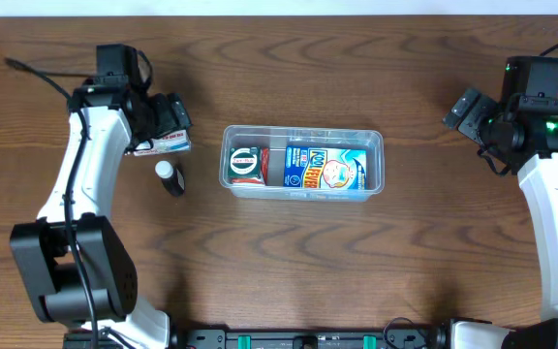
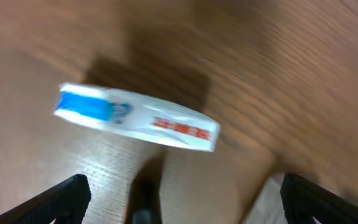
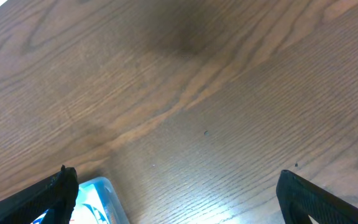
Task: Pack container
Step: 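Reach the left gripper to the white Panadol box, then grasp the Panadol box with the left gripper and lift it, then carry the Panadol box over the container and lower it in, then open the left gripper and withdraw toward the dark bottle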
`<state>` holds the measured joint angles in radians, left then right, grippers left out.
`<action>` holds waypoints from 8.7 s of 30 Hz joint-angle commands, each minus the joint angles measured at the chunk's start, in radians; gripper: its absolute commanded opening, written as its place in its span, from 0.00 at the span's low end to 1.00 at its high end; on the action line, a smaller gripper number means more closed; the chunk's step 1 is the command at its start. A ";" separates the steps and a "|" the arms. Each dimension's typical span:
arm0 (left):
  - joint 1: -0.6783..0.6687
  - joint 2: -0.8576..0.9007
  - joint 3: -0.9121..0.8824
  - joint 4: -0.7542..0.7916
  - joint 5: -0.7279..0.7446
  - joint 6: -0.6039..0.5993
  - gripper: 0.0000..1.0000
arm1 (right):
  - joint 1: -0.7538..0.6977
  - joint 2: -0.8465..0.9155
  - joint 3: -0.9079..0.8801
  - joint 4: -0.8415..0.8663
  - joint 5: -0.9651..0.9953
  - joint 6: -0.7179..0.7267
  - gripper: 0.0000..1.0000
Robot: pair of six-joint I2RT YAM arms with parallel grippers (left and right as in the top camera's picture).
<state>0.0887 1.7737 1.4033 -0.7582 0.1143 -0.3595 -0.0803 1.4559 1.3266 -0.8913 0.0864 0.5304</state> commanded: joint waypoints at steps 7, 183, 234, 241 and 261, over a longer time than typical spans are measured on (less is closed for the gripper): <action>0.026 0.077 0.009 0.061 -0.077 -0.414 0.98 | -0.006 0.003 0.005 0.001 0.007 0.007 0.99; -0.721 -0.059 0.116 -0.018 0.198 0.655 0.39 | -0.005 0.003 0.005 0.001 0.007 0.007 0.99; -0.765 0.173 0.091 0.115 0.114 1.450 0.78 | -0.005 0.003 0.005 0.000 0.007 0.007 0.99; -0.772 0.025 0.117 0.116 0.108 1.435 0.98 | -0.005 0.003 0.005 0.000 0.007 0.007 0.99; -0.211 -0.198 0.117 -0.246 -0.200 0.236 0.98 | -0.005 0.003 0.005 0.000 0.007 0.007 0.99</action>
<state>-0.1722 1.5555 1.5196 -0.9726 -0.0971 0.0311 -0.0803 1.4559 1.3266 -0.8921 0.0860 0.5304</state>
